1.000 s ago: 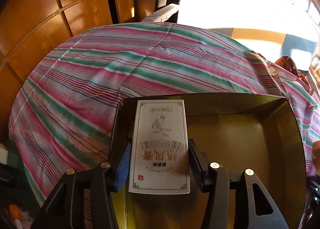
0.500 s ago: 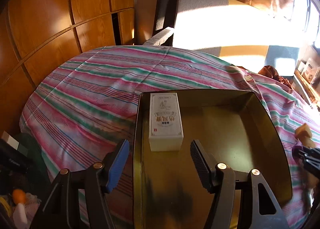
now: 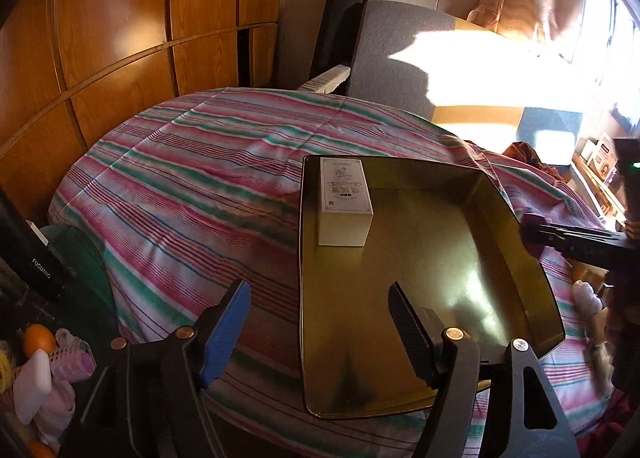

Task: Organize objects
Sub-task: 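Release the white box in the tray with the left tool while the right tool drops the purple packet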

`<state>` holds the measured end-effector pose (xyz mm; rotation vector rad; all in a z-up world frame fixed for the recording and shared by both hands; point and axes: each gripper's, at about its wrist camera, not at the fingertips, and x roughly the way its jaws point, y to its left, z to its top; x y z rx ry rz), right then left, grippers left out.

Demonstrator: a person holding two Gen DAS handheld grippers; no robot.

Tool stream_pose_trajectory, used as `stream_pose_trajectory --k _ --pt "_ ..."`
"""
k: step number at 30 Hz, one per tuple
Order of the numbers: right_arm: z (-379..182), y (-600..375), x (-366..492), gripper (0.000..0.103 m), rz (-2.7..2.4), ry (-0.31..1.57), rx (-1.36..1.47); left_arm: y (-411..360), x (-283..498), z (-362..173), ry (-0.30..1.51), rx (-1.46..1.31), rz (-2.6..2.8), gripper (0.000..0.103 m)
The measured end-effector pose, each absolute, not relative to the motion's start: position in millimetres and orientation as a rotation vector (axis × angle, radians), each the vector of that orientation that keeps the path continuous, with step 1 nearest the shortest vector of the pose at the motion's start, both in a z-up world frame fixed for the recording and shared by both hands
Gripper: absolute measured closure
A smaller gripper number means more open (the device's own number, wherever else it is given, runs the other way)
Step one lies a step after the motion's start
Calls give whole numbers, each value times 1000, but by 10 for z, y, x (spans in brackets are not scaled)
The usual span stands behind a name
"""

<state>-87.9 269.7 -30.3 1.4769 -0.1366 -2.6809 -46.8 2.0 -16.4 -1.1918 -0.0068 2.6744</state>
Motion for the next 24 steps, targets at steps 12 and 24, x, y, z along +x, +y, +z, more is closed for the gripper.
stream_pose_trajectory --k 12,24 --pt "-547 2105 -1824 56 -2566 -383 1596 -152 -471 -250 -64 -1222 2657 27" --pt "-397 2052 -1159 41 -2658 -212 1509 -203 -414 -310 -75 -1235 2668 27"
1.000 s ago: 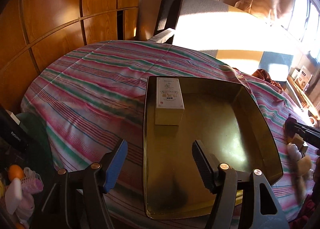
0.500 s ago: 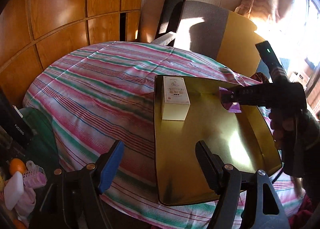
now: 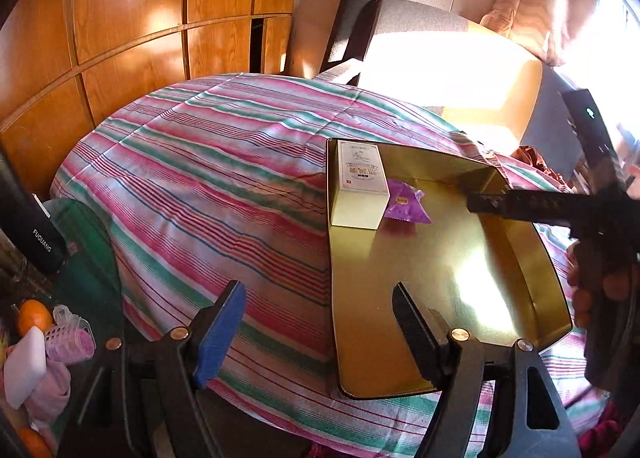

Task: Organize objects
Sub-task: 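Release the white box in the tray with the left tool while the right tool drops the purple packet, then move the left tool to the pile and grasp a yellow sponge cake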

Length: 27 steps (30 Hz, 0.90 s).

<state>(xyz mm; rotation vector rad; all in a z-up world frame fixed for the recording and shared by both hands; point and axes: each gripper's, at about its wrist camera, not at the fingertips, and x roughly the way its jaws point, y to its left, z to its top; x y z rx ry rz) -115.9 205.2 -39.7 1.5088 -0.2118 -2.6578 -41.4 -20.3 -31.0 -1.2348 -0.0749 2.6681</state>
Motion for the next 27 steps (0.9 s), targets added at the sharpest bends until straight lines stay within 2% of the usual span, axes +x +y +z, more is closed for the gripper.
stream_pose_trajectory --k 4,7,18,22,27 --pt "-305 2140 -800 36 -2727 -167 1452 -166 -371 -279 -67 -1224 2664 26" --pt "-217 2240 -529 27 -2778 -131 1403 -100 -335 -247 -52 -1205 2656 25" --pt "-216 3139 431 21 -2903 -202 1460 298 -231 -139 17 -1134 2564 24" --pt "-198 3687 803 21 -3015 -313 1517 564 -192 -106 54 -1119 2499 24" --pt "-129 4505 1332 21 -3211 -657 1500 1064 -65 -57 131 -1082 2353 24"
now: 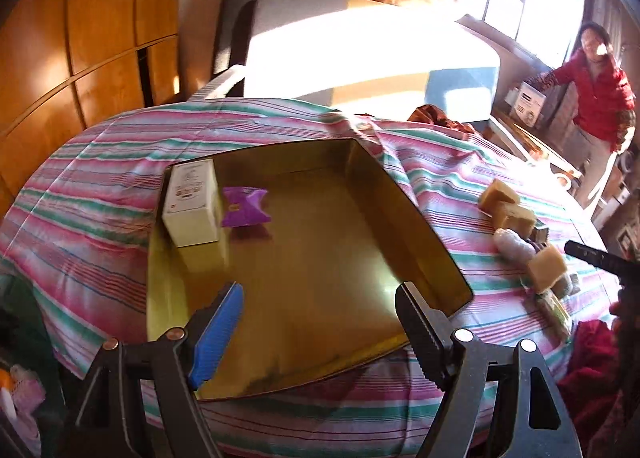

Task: Organize objects
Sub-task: 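Move the left tool to the pile and grasp a yellow sponge cake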

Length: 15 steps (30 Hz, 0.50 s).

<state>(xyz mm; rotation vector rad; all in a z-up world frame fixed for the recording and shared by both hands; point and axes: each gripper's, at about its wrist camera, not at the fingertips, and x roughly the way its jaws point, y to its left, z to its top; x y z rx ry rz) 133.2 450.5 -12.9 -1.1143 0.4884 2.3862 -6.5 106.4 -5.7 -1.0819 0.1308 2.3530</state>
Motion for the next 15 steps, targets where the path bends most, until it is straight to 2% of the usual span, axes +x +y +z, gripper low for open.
stream_pose_trajectory --k 2,5,8,11,15 --pt "-148 4782 1560 21 2319 585 -1032 1300 18 -32 165 -1058 2283 24" --pt "-250 5158 1874 20 2253 895 -897 1676 138 -10 216 -1038 2191 24" --pt "-273 5352 2078 19 2240 1086 -751 2067 287 -8 276 -995 2098 24" --pt "-296 5406 2156 19 2237 1181 -691 2438 438 -61 333 -957 1989 24" --pt "-283 5397 2138 19 2258 1197 -683 2921 606 -143 425 -906 1856 24"
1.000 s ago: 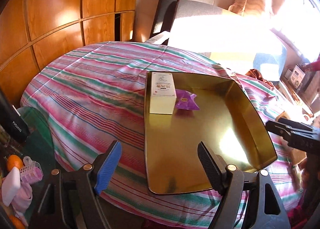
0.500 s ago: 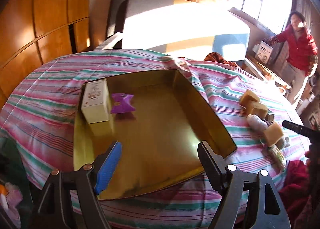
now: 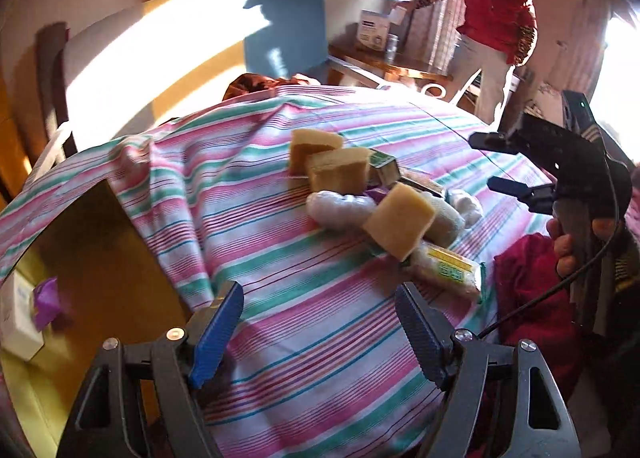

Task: Organize objects
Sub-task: 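Move the left tool to the pile and grasp a yellow sponge cake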

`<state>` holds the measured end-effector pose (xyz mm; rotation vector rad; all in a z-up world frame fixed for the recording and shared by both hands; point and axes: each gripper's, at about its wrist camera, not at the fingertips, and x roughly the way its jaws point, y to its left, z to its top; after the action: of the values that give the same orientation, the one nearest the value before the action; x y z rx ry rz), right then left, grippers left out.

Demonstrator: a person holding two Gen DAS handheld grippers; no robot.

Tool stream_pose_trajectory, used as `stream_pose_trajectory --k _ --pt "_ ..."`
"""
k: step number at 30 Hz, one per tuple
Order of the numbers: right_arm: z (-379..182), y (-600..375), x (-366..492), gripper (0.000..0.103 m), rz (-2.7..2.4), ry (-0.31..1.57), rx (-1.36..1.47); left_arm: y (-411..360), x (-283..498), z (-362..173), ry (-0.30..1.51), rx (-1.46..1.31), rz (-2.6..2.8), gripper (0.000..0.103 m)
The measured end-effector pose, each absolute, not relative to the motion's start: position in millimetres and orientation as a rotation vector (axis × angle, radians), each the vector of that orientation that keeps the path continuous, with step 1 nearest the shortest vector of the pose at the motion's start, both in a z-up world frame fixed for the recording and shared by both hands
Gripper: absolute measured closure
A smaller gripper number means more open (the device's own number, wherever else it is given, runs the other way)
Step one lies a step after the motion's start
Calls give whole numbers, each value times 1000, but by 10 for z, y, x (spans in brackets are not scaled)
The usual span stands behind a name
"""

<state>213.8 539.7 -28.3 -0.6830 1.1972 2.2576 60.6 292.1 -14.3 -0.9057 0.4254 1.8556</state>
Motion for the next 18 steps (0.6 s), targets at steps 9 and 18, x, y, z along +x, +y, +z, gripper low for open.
stream_pose_trajectory --k 9,18 --pt "-352 5353 1988 19 2207 1095 -831 3643 707 -277 535 -841 1689 19" --pt "-421 5470 2106 19 2170 1220 -783 4152 606 -456 639 -807 1563 10"
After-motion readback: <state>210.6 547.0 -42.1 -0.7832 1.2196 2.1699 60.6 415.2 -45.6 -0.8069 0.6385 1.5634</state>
